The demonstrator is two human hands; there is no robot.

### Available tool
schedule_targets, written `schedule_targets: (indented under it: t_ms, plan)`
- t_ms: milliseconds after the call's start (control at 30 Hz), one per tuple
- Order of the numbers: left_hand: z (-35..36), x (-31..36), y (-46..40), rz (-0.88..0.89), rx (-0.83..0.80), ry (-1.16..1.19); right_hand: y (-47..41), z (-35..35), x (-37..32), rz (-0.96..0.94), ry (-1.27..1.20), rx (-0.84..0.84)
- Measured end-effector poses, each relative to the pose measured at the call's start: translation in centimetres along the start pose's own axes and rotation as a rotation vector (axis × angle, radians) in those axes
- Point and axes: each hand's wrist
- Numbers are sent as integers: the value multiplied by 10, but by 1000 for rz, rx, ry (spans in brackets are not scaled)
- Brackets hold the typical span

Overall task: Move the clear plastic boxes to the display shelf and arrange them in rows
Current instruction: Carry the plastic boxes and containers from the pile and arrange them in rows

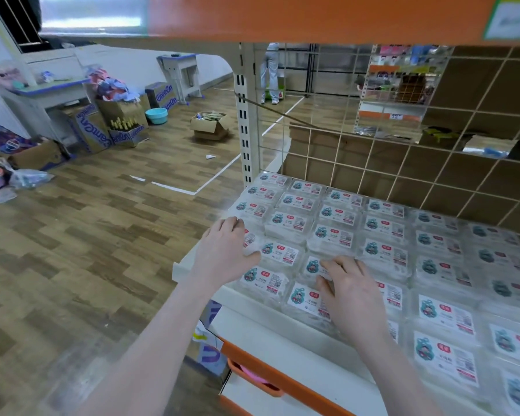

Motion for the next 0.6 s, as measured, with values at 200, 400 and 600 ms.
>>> schedule_targets:
  t_ms: [200, 400, 600]
  plan:
    - [-5, 3, -2, -94, -31, -62, 0, -2, -1, 10, 6, -21]
    - [-3, 11, -6, -165, 12, 0, 1, -4, -2, 12, 15, -60]
    - [1, 12, -4, -183, 45, -3, -1, -9, -3, 29, 37, -101]
Point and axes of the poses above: each hand's wrist, its own y-axis away from the middle knuckle, its own z-axis out of the palm, x = y × z, and after that the axes turned 7 degrees about -x, right-handed
